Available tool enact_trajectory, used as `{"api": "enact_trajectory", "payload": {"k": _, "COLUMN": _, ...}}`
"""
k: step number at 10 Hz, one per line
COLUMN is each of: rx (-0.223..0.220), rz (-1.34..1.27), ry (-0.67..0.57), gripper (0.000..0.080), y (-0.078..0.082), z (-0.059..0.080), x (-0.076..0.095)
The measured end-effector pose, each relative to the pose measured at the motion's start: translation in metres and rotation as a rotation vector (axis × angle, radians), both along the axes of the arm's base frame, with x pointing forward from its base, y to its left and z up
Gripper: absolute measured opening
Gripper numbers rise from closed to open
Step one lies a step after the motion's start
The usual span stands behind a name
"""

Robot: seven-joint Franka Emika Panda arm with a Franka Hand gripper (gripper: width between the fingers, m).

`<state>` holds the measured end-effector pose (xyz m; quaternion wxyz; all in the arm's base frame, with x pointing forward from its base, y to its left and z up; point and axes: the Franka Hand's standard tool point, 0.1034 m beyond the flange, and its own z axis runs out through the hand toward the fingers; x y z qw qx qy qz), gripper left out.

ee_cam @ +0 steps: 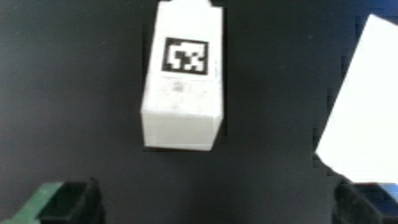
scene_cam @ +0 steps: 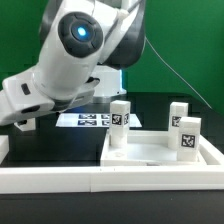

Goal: Assemble square table

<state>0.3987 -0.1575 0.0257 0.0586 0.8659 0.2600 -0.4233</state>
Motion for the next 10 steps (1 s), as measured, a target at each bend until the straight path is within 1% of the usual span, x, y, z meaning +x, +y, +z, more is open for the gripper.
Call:
{"api": "enact_trajectory", "payload": {"k": 1, "rx": 0.001, "rz": 0.005, "ry": -0.036, "gripper": 0.0649, "y": -0.013, "z": -0.002, "x": -0.001}}
{"api": "enact_trajectory", "payload": {"k": 2, "rx": -0.017, "rz": -0.025, "ry": -0.043, "gripper": 0.0649, "y": -0.019, "z": -0.003, "x": -0.009}}
{"api": "enact_trajectory", "payload": {"k": 3, "rx": -0.026, "rz": -0.036, "ry": -0.034, "gripper": 0.0649, "y": -0.018, "z": -0.003, "x": -0.012}}
{"api": "enact_trajectory", "payload": {"k": 6, "rx": -0.024, "rz": -0.033, "ry": -0.035, "gripper": 0.0649, "y": -0.018, "z": -0.004, "x": -0.011}}
{"api": "enact_trajectory", "payload": {"k": 7, "rx": -0.028, "rz": -0.03, "ry": -0.04, "gripper": 0.0649, "y": -0.02, "z": -0.004, "x": -0.011}}
{"api": "enact_trajectory", "payload": {"k": 9, "rx": -0.061, "rz": -0.038, "ry": -0.076, "gripper": 0.0649, "y": -0.036, "z": -0.007, "x": -0.015}}
{"api": "enact_trajectory", "payload": {"k": 10, "rx": -0.076, "rz": -0.051, "ry": -0.069, "gripper": 0.0649, "y": -0.039, "z": -0.007, "x": -0.018}}
